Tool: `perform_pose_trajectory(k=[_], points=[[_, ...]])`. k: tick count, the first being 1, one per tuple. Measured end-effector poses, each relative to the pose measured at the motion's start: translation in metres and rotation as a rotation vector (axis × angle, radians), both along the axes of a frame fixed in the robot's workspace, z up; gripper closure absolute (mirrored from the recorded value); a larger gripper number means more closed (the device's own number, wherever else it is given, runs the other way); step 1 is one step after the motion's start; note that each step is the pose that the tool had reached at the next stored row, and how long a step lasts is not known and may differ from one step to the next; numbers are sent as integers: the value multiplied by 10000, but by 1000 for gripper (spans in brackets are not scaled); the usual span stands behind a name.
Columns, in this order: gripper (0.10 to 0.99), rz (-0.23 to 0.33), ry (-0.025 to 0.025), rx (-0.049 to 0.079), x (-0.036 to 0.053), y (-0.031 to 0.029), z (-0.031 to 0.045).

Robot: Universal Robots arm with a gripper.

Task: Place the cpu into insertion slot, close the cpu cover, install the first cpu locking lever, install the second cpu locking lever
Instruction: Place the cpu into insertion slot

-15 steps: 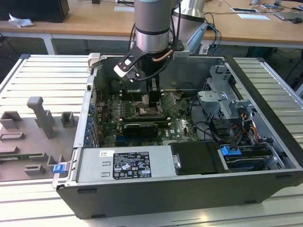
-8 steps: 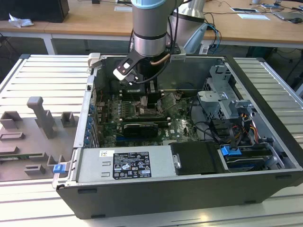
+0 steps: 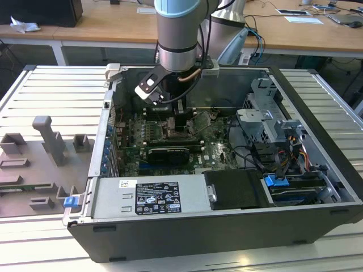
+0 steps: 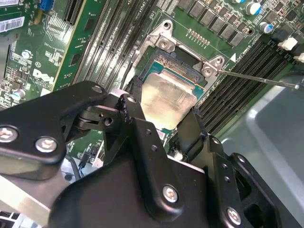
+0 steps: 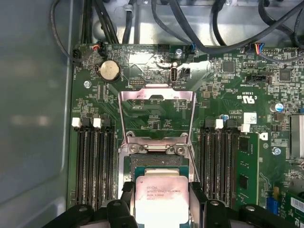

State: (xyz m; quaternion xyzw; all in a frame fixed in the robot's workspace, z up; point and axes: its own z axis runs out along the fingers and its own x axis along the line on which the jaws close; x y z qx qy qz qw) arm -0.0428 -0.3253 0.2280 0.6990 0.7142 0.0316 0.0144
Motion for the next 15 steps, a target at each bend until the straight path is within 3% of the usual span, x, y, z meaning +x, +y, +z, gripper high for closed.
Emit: perform_pose_trajectory(k=[9, 15], points=[[545, -2, -1, -1, 0, 3, -45], [545, -235, 0, -53, 1, 16, -164]])
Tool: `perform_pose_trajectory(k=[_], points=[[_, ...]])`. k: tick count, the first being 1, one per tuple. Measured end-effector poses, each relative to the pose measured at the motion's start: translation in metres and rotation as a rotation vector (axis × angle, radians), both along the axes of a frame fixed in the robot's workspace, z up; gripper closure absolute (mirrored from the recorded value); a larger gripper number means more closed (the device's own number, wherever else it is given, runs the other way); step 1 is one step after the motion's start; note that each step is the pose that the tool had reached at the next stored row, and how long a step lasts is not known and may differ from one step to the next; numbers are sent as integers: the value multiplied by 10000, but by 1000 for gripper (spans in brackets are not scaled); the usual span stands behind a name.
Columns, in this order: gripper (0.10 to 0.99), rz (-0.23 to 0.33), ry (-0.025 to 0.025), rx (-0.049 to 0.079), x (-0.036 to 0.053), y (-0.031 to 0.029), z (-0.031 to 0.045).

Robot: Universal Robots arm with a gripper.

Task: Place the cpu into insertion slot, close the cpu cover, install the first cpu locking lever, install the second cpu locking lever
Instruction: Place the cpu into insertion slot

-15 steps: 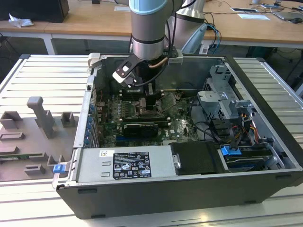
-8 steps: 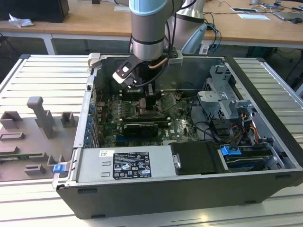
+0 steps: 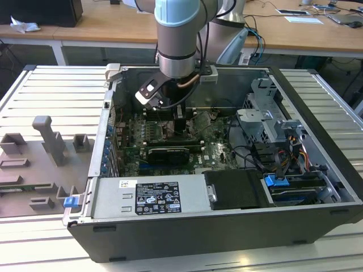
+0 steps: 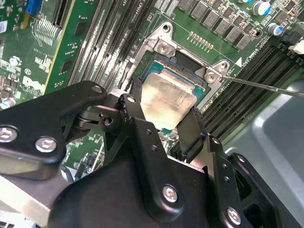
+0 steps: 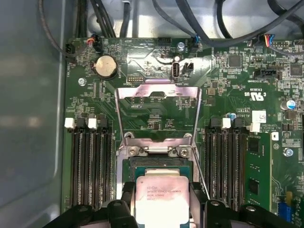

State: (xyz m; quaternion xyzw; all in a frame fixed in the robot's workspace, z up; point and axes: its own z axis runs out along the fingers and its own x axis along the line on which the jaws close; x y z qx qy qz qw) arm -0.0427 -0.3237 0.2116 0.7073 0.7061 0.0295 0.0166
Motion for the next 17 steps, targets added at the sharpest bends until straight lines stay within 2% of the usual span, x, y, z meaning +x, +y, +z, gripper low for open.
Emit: perform_pose_trajectory(k=[4, 10, 17], points=[[545, -96, -1, -87, 6, 1, -25], [545, -105, -3, -152, 9, 35, -70], [545, -126, -1, -234, 9, 50, -120]])
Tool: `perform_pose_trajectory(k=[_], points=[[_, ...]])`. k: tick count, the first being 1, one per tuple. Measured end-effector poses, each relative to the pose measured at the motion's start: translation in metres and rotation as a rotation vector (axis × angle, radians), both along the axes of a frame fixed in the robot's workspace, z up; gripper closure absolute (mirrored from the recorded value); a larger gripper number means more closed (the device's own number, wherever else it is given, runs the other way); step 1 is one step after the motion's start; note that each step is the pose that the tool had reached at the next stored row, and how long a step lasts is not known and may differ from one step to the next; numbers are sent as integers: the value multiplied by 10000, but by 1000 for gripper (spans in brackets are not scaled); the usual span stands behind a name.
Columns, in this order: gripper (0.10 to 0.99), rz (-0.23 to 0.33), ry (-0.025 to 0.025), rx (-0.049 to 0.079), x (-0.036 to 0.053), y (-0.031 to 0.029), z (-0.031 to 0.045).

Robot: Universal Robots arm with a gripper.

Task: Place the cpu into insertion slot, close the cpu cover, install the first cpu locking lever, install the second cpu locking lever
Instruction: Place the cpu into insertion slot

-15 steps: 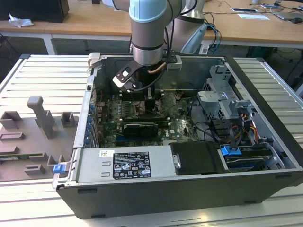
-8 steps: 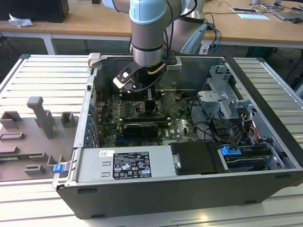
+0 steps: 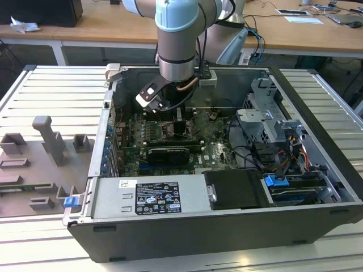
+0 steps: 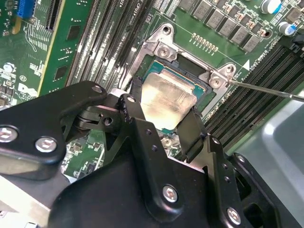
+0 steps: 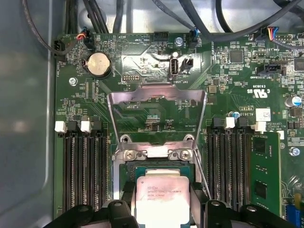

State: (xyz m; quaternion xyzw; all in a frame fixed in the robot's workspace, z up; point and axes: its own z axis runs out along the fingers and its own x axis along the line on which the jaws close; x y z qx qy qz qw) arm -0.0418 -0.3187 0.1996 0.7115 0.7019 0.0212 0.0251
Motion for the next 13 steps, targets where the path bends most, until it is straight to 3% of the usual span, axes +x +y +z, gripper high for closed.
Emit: perform_pose_trajectory(k=[5, 7, 8, 13], points=[[545, 0, 0, -29, 0, 3, -6], [533, 0, -1, -28, 0, 4, -7], [475, -2, -1, -29, 0, 7, -7], [475, 2, -1, -28, 11, 37, -8]])
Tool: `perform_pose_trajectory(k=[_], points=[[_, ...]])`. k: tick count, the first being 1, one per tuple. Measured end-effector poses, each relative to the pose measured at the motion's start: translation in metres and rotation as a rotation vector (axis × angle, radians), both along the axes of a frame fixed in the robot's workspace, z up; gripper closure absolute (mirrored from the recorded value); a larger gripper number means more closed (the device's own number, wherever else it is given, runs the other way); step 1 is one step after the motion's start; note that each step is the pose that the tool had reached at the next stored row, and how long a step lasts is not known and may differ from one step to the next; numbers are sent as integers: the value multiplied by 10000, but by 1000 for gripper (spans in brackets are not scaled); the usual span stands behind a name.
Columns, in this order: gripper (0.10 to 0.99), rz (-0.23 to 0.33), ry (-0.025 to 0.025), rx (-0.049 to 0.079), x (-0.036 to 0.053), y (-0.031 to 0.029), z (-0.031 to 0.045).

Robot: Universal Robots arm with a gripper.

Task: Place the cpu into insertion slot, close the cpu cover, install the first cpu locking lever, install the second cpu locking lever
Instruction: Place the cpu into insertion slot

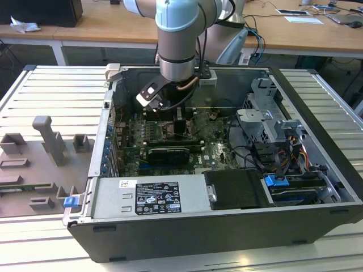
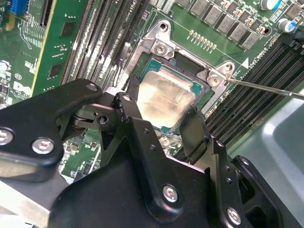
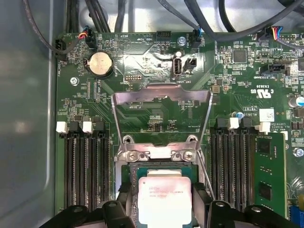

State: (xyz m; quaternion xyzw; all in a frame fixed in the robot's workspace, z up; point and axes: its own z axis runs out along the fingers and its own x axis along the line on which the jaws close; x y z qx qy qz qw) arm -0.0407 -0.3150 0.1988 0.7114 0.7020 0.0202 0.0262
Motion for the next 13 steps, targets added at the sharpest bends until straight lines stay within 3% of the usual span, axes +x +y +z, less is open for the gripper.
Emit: perform_pose_trajectory(k=[8, 13], points=[[475, -2, 1, 60, 8, 14, -4], [475, -2, 0, 55, 9, 14, 117]])
